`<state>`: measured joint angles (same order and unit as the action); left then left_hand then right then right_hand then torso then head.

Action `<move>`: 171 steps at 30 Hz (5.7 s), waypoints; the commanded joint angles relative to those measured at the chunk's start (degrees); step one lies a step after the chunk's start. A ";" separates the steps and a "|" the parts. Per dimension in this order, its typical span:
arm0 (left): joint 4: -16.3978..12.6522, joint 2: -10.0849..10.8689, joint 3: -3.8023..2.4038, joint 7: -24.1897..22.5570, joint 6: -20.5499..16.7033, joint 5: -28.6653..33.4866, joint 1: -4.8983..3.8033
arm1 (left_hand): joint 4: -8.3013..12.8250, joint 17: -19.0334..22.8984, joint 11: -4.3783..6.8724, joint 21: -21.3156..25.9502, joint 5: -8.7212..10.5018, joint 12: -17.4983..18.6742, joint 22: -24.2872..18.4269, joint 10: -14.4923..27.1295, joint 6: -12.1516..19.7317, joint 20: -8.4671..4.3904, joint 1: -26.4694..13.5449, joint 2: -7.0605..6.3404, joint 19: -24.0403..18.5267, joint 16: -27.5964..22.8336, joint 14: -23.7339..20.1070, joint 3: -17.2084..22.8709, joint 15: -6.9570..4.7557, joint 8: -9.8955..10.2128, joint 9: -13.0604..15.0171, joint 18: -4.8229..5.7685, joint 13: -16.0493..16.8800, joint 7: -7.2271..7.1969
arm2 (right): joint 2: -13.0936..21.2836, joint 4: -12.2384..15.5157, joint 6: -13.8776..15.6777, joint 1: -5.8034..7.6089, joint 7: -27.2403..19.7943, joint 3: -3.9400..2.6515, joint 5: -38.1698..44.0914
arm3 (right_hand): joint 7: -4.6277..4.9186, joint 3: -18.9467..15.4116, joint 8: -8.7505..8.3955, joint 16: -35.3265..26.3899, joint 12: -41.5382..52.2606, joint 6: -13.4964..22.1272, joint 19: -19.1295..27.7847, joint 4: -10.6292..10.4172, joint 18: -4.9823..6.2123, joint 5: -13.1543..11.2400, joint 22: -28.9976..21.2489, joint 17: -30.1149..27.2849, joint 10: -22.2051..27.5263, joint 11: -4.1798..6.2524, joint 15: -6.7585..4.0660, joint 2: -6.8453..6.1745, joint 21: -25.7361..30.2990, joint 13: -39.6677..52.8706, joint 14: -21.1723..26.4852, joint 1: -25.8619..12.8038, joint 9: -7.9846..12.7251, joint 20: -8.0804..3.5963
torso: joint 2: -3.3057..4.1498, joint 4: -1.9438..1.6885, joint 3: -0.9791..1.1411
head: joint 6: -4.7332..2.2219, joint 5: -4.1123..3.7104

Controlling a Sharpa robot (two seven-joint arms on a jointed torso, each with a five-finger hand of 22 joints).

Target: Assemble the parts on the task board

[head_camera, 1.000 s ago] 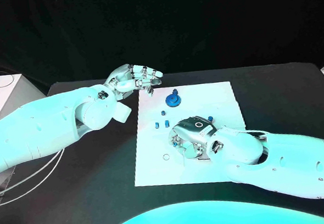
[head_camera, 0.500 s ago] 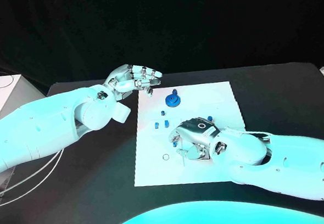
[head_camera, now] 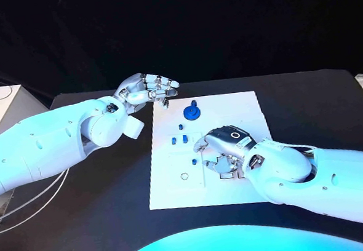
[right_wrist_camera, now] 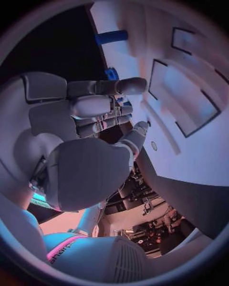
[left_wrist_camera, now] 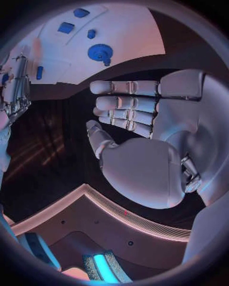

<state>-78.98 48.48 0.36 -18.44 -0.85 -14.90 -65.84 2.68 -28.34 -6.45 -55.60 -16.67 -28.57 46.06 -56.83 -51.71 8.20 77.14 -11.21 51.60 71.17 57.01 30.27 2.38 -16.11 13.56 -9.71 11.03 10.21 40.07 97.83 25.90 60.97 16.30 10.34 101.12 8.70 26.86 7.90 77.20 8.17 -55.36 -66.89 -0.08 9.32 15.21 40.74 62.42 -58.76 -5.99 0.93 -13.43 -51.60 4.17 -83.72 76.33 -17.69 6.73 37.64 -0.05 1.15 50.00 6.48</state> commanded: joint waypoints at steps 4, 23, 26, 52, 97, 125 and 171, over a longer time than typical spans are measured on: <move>-0.03 -0.05 -0.02 -0.28 1.04 0.35 0.09 | -0.05 -0.08 -0.02 0.21 -0.19 -0.30 -0.06 0.57 0.35 0.01 0.08 0.33 0.32 0.26 0.03 -0.35 0.24 -0.20 -0.06 -0.85 0.09 0.15 | 4.68 1.05 -2.98 3.75 -1.36 -0.65 -6.25 | 0.08 0.36 -0.49 2.36 1.42 -0.06 -3.17 -0.74 -0.76 -0.35 5.07 3.87 -1.09 0.26 -0.10 -0.10 -4.11 -0.08 -1.75 0.73 0.14 -0.18 | -0.04 0.13 -0.06 | 0.00 -0.94; 0.13 -0.14 0.00 -0.27 1.14 0.37 0.12 | -0.05 -0.08 -0.02 0.21 -0.19 -0.30 -0.06 0.57 0.35 0.01 0.08 0.33 0.32 0.26 0.03 -0.35 0.24 -0.20 -0.06 -0.85 0.09 0.15 | 8.36 -4.13 -12.54 7.99 -2.95 -0.86 -6.58 | -1.20 -23.62 -2.70 3.33 6.68 2.12 -3.92 -11.66 -0.72 -0.30 4.89 3.91 5.62 -0.30 0.48 2.78 -1.52 -0.29 -1.43 10.19 0.28 0.37 | 0.04 0.07 0.01 | 0.00 -1.78; 0.13 -0.12 0.01 -0.25 1.12 0.37 0.12 | -0.05 -0.08 -0.02 0.21 -0.19 -0.30 -0.06 0.57 0.35 0.01 0.08 0.33 0.32 0.26 0.03 -0.35 0.24 -0.20 -0.06 -0.85 0.09 0.15 | 7.86 -4.57 -12.97 7.84 -2.82 -0.77 -6.19 | -1.39 -23.59 -2.56 3.41 7.09 1.79 -4.13 -12.20 -0.78 -0.32 5.26 4.04 5.47 -0.24 0.43 2.99 -1.74 -0.25 -1.46 10.87 0.21 0.35 | 0.08 0.01 -0.03 | 0.00 -1.71; 0.04 -0.02 0.01 -0.12 1.05 0.37 0.12 | -0.13 -0.10 -0.04 0.30 -0.18 -0.39 -0.11 0.68 0.40 0.03 0.01 0.32 0.34 0.30 -0.05 -0.44 0.27 -0.27 -0.05 -0.84 0.10 0.16 | 5.46 -5.21 -12.82 6.84 -2.90 -0.52 -6.57 | -0.73 -9.12 -0.60 4.71 7.32 -5.03 -5.97 -16.30 -1.37 -2.79 9.93 5.95 -6.10 1.66 -1.20 2.41 -4.25 -0.40 -2.08 12.76 -0.14 -1.14 | 0.01 0.10 -0.02 | 0.00 -1.69; 0.75 -0.33 0.02 0.00 1.35 0.37 0.41 | -0.18 -0.11 -0.04 0.36 -0.19 -0.47 -0.15 0.75 0.41 0.04 0.02 0.40 0.37 0.33 -0.08 -0.44 0.27 -0.33 -0.04 -0.84 0.11 0.16 | 8.95 5.92 -1.53 8.24 -0.89 -1.61 -9.00 | -2.12 9.53 6.40 5.52 2.80 -7.50 -6.83 -6.54 -1.85 -6.55 15.06 7.47 -15.29 3.49 -2.73 2.85 -7.06 1.38 -2.51 5.71 -6.96 -2.60 | -0.14 0.23 -0.04 | 0.00 -1.54; 0.76 -0.99 0.02 0.07 1.59 0.38 0.54 | -0.18 -0.13 -0.06 0.43 -0.20 -0.53 -0.19 0.98 0.50 0.05 0.08 0.42 0.42 0.39 -0.13 -0.46 0.28 -0.39 -0.03 -0.85 0.11 0.15 | -3.20 4.34 -4.57 1.56 -3.70 0.51 -4.20 | -2.07 9.93 6.53 5.44 2.54 -7.33 -6.55 -6.03 -1.74 -6.41 14.68 7.23 -15.33 3.46 -2.73 2.90 -6.62 1.41 -2.46 5.44 -7.18 -2.62 | 0.04 0.06 -0.13 | 0.00 1.03; 0.62 -0.78 0.02 0.33 1.69 0.38 0.53 | -0.21 -0.14 -0.08 0.47 -0.20 -0.57 -0.21 1.07 0.53 0.05 0.07 0.42 0.44 0.41 -0.15 -0.49 0.29 -0.42 -0.03 -0.85 0.11 0.16 | -5.62 0.36 -8.21 -0.39 -1.57 1.06 -1.98 | -2.00 10.13 6.60 5.46 2.38 -7.20 -6.47 -5.72 -1.73 -6.28 14.65 7.32 -15.36 3.41 -2.70 2.93 -6.53 1.44 -2.46 5.17 -7.33 -2.61 | -0.01 0.09 -0.07 | 0.00 1.42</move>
<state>-78.20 47.75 0.41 -17.83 -0.01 -14.87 -65.28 2.53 -28.40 -6.66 -55.40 -16.67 -28.79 45.95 -56.21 -51.50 8.20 77.14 -11.21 51.60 71.40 57.01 30.13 2.37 -16.32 13.56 -9.71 11.08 10.41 34.46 98.30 19.14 60.70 14.54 11.31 98.30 6.69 36.82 12.22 82.44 10.94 -62.25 -73.36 -5.76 8.42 8.76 55.38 69.69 -74.08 -2.96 -1.33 -10.92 -58.45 5.56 -83.94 81.51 -18.76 4.31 37.63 0.04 1.05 50.00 7.90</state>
